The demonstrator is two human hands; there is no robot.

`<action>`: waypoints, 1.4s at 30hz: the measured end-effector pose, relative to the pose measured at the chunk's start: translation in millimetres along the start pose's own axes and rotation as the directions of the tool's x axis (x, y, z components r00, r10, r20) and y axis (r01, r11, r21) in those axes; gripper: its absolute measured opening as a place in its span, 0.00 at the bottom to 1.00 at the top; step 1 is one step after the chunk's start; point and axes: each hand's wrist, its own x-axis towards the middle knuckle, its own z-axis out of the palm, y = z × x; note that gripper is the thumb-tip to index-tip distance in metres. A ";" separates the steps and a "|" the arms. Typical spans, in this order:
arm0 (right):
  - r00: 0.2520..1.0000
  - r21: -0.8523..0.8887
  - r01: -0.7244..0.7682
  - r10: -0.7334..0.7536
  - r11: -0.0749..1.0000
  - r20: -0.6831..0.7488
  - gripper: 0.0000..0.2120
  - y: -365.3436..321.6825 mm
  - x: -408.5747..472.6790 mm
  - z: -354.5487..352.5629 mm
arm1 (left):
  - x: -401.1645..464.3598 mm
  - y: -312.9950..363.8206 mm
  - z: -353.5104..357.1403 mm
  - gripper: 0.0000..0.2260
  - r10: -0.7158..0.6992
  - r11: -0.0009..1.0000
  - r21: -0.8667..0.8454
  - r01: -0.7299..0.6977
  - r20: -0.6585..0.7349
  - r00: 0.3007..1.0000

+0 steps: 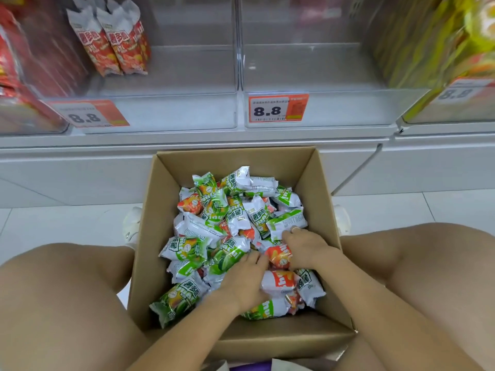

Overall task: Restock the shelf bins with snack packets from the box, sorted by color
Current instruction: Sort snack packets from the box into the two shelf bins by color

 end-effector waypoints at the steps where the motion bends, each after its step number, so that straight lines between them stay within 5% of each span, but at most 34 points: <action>1: 1.000 0.058 -0.017 0.018 0.998 -0.015 0.29 0.2 -3.9 -5.3 | -3.6 -1.1 -2.7 0.25 -0.005 0.999 -0.050 0.004 -0.012 1.000; 6: 0.988 0.544 -0.054 0.123 0.837 -0.091 0.29 3.9 -24.4 -35.9 | -15.2 -24.3 -16.7 0.31 -0.210 0.940 -0.244 0.238 0.136 0.968; 11: 0.979 0.944 -0.051 0.203 0.325 -0.017 0.28 1.2 -35.8 -42.4 | -35.6 -38.9 -27.5 0.21 -0.267 0.885 -0.257 0.388 0.402 0.876; 14: 0.981 0.965 -0.006 0.189 0.262 -0.045 0.27 -4.4 -46.7 -49.6 | -40.7 -42.3 -49.5 0.19 -0.308 0.785 -0.459 0.417 0.296 0.904; 16: 0.949 0.947 0.103 0.255 0.303 -0.185 0.24 -9.0 -56.7 -60.1 | -43.8 -47.0 -68.9 0.29 -0.354 0.644 -0.655 0.395 0.203 0.913; 21: 0.873 0.924 0.273 0.334 0.268 -0.355 0.20 -20.1 -74.3 -76.3 | -66.5 -41.0 -107.3 0.29 -0.402 0.405 -0.909 0.098 -0.080 0.912; 23: 0.853 0.915 0.300 0.355 0.268 -0.383 0.20 -29.3 -76.0 -80.6 | -74.8 -34.7 -116.3 0.26 -0.408 0.429 -0.903 0.023 -0.171 0.897; 26: 0.812 0.900 0.344 0.398 0.267 -0.428 0.21 -49.5 -79.5 -89.9 | -80.0 -26.7 -121.7 0.33 -0.449 0.463 -0.886 -0.026 -0.260 0.855; 34: 0.760 0.875 0.484 0.489 0.013 -0.428 0.25 -85.6 -77.9 -103.5 | -86.9 -19.6 -124.1 0.34 -0.434 0.630 -0.749 -0.205 -0.558 0.707; 37: 0.790 0.894 0.447 0.483 -0.032 -0.378 0.25 -89.4 -74.6 -100.4 | -85.2 -22.9 -126.7 0.28 -0.433 0.657 -0.720 -0.224 -0.603 0.670; 42: 0.873 0.916 0.374 0.387 -0.143 -0.296 0.18 -93.0 -71.4 -89.8 | -79.5 -26.1 -126.4 0.32 -0.448 0.595 -0.778 -0.201 -0.529 0.721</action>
